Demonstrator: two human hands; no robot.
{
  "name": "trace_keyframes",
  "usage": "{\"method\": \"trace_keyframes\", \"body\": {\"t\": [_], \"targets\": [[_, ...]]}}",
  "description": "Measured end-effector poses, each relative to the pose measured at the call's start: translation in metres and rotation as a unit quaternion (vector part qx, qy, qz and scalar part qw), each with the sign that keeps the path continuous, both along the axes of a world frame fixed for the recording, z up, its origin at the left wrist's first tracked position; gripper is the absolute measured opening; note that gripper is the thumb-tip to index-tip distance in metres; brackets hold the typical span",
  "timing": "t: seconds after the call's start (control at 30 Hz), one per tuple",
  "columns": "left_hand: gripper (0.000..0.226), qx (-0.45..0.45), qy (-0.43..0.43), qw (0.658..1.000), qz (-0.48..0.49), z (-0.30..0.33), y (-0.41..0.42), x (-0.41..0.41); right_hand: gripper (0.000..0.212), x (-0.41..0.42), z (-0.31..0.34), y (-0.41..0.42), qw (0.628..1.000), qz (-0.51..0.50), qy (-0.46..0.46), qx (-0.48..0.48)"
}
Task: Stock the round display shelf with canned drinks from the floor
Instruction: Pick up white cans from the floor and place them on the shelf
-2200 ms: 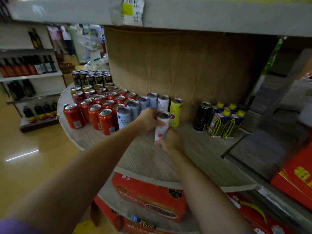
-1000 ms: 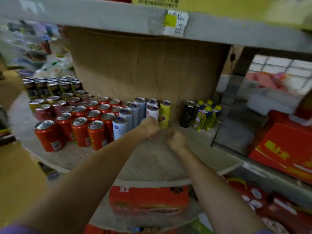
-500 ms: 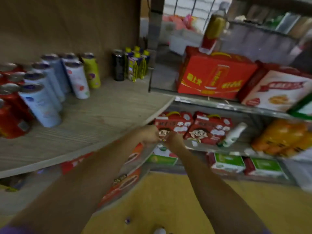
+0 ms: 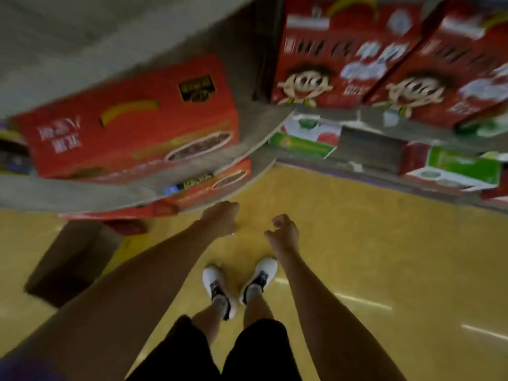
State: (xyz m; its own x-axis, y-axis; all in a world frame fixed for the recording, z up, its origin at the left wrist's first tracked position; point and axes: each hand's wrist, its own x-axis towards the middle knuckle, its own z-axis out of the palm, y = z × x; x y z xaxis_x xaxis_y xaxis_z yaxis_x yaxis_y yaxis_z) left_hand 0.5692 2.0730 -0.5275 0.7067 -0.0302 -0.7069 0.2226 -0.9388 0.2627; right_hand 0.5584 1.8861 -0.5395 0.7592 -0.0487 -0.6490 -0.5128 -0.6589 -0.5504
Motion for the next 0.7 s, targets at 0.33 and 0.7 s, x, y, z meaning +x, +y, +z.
{"method": "trace_keyframes", "body": {"t": [0.33, 0.7], "targets": [[0.048, 0.018, 0.112, 0.993, 0.034, -0.199, 0.010, -0.058, 0.039, -0.052, -0.208, 0.024, 0.997, -0.005, 0.076, -0.009], [0.056, 0.047, 0.096, 0.994, 0.003, -0.415, 0.031, -0.071, 0.042, -0.084, -0.428, 0.074, 0.992, -0.047, 0.114, -0.018]]}}
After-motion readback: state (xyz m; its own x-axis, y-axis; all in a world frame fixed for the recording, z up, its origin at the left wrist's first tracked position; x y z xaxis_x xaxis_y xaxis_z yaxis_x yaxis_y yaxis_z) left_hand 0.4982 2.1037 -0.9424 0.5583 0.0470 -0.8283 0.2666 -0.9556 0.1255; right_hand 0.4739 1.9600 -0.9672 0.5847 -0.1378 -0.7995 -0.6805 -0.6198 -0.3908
